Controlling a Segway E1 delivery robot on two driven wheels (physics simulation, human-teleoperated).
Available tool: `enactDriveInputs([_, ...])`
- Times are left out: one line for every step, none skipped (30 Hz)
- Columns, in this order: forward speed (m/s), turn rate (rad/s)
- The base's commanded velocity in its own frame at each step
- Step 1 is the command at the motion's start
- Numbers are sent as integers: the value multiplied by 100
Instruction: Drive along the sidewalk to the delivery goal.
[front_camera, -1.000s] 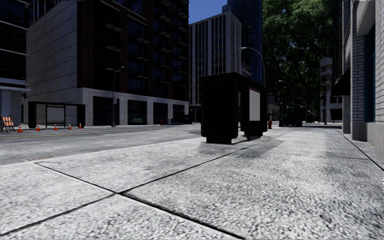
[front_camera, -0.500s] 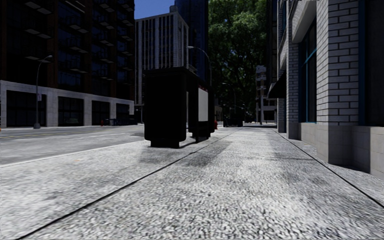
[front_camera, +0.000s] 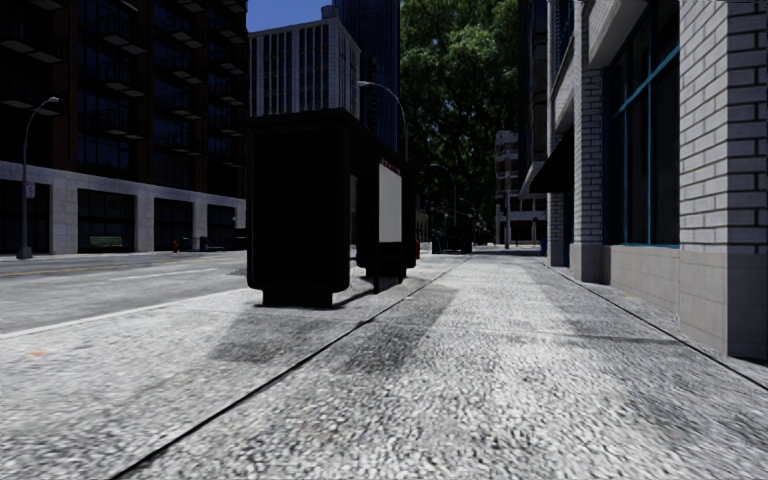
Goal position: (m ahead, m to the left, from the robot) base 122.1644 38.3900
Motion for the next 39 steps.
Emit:
enactDriveInputs([200, -17])
enactDriveInputs([200, -18])
enactDriveInputs([200, -18])
enactDriveInputs([200, -18])
enactDriveInputs([200, -18])
enactDriveInputs([200, -22])
enactDriveInputs([200, -22])
enactDriveInputs([200, -39])
enactDriveInputs([200, -44])
enactDriveInputs([200, -46])
enactDriveInputs([200, -46])
enactDriveInputs([200, -46])
enactDriveInputs([200, -46])
enactDriveInputs([200, -38])
enactDriveInputs([200, -38])
enactDriveInputs([200, -11])
enactDriveInputs([200, 0])
enactDriveInputs([200, 0])
enactDriveInputs([200, 0])
enactDriveInputs([200, 0])
enactDriveInputs([200, 0])
enactDriveInputs([200, 0])
enactDriveInputs([200, 0])
enactDriveInputs([200, 0])
enactDriveInputs([200, 0])
enactDriveInputs([200, 0])
enactDriveInputs([200, 0])
enactDriveInputs([199, 0])
enactDriveInputs([198, 0])
enactDriveInputs([198, 0])
enactDriveInputs([198, 0])
enactDriveInputs([198, 0])
enactDriveInputs([200, 0])
enactDriveInputs([200, 0])
enactDriveInputs([200, 0])
enactDriveInputs([200, 0])
enactDriveInputs([200, 0])
enactDriveInputs([200, 0])
enactDriveInputs([200, -5])
